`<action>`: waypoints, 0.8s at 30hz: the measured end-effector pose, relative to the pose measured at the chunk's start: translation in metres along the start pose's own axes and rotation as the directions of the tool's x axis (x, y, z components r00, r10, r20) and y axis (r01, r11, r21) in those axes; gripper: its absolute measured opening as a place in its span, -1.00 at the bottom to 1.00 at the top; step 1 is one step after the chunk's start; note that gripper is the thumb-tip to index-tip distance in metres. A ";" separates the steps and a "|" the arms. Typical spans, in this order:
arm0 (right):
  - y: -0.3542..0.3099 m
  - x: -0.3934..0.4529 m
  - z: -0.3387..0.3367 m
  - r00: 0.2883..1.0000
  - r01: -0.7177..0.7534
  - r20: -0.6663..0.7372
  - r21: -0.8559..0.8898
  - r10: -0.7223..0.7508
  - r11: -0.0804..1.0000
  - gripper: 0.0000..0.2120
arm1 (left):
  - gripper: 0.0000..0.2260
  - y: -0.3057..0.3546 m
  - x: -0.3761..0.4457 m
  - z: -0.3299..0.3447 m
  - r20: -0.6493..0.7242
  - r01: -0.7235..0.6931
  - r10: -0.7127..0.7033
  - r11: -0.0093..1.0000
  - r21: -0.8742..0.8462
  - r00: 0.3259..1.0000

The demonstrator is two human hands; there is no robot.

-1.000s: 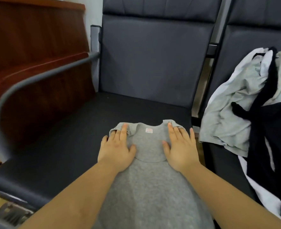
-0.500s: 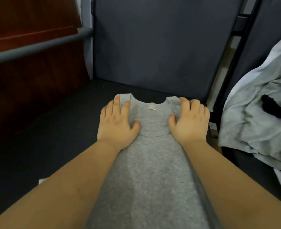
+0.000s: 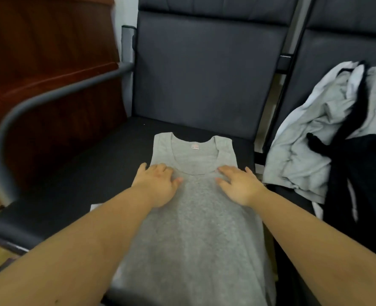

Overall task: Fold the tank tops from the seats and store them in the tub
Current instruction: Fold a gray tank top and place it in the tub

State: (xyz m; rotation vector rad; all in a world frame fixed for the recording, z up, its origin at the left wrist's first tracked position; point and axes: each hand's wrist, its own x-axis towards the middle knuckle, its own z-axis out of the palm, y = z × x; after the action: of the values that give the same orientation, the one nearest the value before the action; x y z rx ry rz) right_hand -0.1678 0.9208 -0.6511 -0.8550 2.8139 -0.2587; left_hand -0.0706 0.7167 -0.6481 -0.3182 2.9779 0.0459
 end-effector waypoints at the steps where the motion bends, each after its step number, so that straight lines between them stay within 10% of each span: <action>1: -0.001 -0.012 0.000 1.000 0.019 0.021 -0.062 -0.017 0.998 -0.51 | -0.50 0.002 -0.011 -0.001 0.054 -0.001 -0.001 1.000 0.030 0.999; 6: 0.003 -0.061 0.003 0.972 -0.024 -0.232 -0.204 -0.025 0.979 -0.73 | -0.56 -0.005 -0.066 0.004 -0.141 0.215 -0.216 0.976 -0.022 0.966; 18: 0.019 -0.092 0.009 0.889 -0.305 -0.173 0.469 0.424 0.829 -0.95 | -0.73 -0.042 -0.116 0.015 -0.149 0.348 -0.436 0.847 -0.403 0.888; 24: 0.018 -0.083 0.014 0.875 -0.330 -0.114 0.569 0.470 0.753 -0.63 | -0.54 -0.047 -0.102 0.012 -0.137 0.472 -0.520 0.837 -0.277 0.843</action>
State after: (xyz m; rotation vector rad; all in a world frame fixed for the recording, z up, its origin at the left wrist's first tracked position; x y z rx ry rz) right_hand -0.1065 0.9808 -0.6578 -0.0778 2.8036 -1.0853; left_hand 0.0396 0.6927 -0.6451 -1.1917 2.9796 0.3248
